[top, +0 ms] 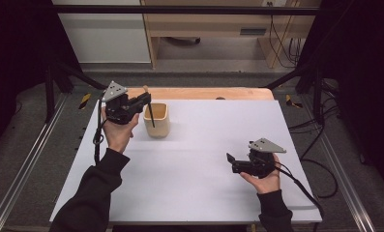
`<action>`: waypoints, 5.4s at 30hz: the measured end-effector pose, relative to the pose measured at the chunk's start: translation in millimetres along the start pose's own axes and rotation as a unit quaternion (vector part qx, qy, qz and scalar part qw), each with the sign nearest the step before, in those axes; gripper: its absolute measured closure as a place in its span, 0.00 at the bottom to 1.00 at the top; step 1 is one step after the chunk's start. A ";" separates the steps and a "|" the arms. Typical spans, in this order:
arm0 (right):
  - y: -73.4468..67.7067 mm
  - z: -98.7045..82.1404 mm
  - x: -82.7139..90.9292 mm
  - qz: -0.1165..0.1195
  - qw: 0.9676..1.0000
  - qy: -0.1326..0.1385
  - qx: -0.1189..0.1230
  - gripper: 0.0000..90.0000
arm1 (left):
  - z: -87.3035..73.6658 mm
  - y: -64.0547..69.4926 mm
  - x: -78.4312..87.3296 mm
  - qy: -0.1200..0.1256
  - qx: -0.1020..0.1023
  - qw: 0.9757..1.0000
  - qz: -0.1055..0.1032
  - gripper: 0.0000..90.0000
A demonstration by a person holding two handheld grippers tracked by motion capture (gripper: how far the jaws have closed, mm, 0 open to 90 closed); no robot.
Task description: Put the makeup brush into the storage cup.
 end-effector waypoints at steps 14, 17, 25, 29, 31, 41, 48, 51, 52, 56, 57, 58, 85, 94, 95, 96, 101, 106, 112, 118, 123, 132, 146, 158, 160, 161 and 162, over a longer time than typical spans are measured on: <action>-0.6 -0.6 -0.8 0.001 1.000 -0.002 0.003 0.08 | 12.8 -10.1 -10.1 0.015 0.003 1.000 0.022 0.93; -0.7 -0.5 -0.9 0.001 1.000 -0.002 0.002 0.08 | 14.7 -13.1 -12.2 0.020 0.003 0.999 0.028 0.93; -0.6 -1.0 -1.8 0.002 1.000 -0.003 0.007 0.08 | 12.5 -22.0 -20.1 0.020 0.002 0.999 0.038 0.93; -0.7 -1.1 -2.1 0.002 1.000 -0.002 0.007 0.08 | 10.3 -26.4 -23.9 0.017 -0.008 0.999 0.043 0.93; -1.1 -1.2 -2.2 0.002 1.000 -0.004 0.007 0.08 | 8.7 -28.7 -25.7 0.015 -0.008 0.999 0.044 0.93; -1.3 -1.4 -2.2 0.003 1.000 -0.004 0.009 0.08 | 1.1 -33.6 -32.7 0.009 -0.015 0.999 0.046 0.93; -1.3 -1.7 -2.8 0.003 1.000 -0.004 0.011 0.08 | -10.3 -38.9 -36.7 0.002 -0.012 0.999 0.045 0.93; -2.0 -2.0 -3.3 0.003 1.000 -0.007 0.010 0.08 | -16.1 -40.6 -38.6 -0.001 -0.013 0.999 0.043 0.93; -1.8 -2.1 -3.5 0.003 1.000 -0.007 0.012 0.08 | -17.9 -40.8 -39.1 -0.002 -0.012 0.999 0.042 0.93; -1.8 -2.2 -3.8 0.003 1.000 -0.007 0.013 0.08 | -25.6 -41.6 -41.0 -0.008 -0.013 0.999 0.040 0.93; -2.2 -2.3 -3.9 0.003 1.000 -0.007 0.012 0.08 | -27.6 -41.7 -41.4 -0.010 -0.016 0.999 0.042 0.93; -2.6 -2.3 -3.9 0.004 1.000 -0.007 0.010 0.08 | -29.6 -41.9 -41.9 -0.012 -0.016 0.999 0.041 0.93; -3.0 -2.7 -4.9 0.004 1.000 -0.008 0.013 0.08 | -67.4 -40.9 -44.8 -0.041 -0.028 0.998 0.035 0.92; -3.1 -2.4 -4.6 0.004 1.000 -0.008 0.012 0.08 | -77.3 -43.6 -42.3 -0.049 -0.022 0.998 0.036 0.91; -2.9 -2.5 -4.6 0.004 1.000 -0.008 0.014 0.08 | -77.9 -44.0 -41.5 -0.050 -0.021 0.998 0.035 0.90; -3.3 -2.4 -4.6 0.005 1.000 -0.008 0.012 0.08 | -78.5 -44.3 -41.0 -0.050 -0.020 0.998 0.034 0.89; -3.7 -2.4 -4.9 0.004 1.000 -0.009 0.012 0.08 | -80.0 -44.3 -37.3 -0.049 -0.014 0.998 0.030 0.83; -3.4 -1.8 -3.6 0.003 1.000 -0.008 0.010 0.08 | -79.0 -43.0 -29.3 -0.046 -0.014 0.998 0.028 0.79; -2.7 -1.2 -2.6 0.003 1.000 -0.005 0.012 0.08 | -78.4 -42.9 -16.8 -0.046 -0.010 0.999 0.028 0.70; -2.6 0.0 -1.2 0.003 1.000 -0.003 0.009 0.08 | -80.6 -41.0 -1.4 -0.044 -0.008 0.999 0.028 0.62; -1.1 1.2 1.4 0.000 1.000 0.001 0.009 0.08 | -84.4 -36.3 10.7 -0.048 -0.013 0.999 0.022 0.58; 1.0 2.9 5.1 -0.003 1.000 0.006 0.007 0.08 | -92.6 -24.4 35.7 -0.050 -0.008 0.999 -0.001 0.46; 3.8 5.3 11.3 -0.005 1.000 0.013 0.004 0.07 | -116.4 -18.1 64.7 -0.074 0.002 0.997 -0.015 0.28; 5.0 3.0 12.8 0.001 1.000 0.010 0.002 0.06 | -138.3 -23.8 80.5 -0.087 0.000 0.996 0.018 0.18; 5.9 2.3 13.0 0.004 1.000 0.013 0.002 0.06 | -140.2 -24.3 83.9 -0.086 -0.001 0.996 0.024 0.17; 6.5 1.6 13.5 0.007 1.000 0.013 -0.001 0.06 | -140.6 -24.6 84.5 -0.086 -0.001 0.996 0.025 0.16; 6.4 1.4 13.7 0.008 1.000 0.013 -0.003 0.06 | -141.5 -25.0 85.7 -0.087 0.000 0.996 0.025 0.15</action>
Point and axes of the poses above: each handheld gripper's, and its own axes: x roughly backward along the jaws, z roughly out of its top, y roughly to its right, the point moved 2 cm from there along -x, roughly forward along the jaws, and after that the axes turned 4 degrees about x, right-handed, at the moved point
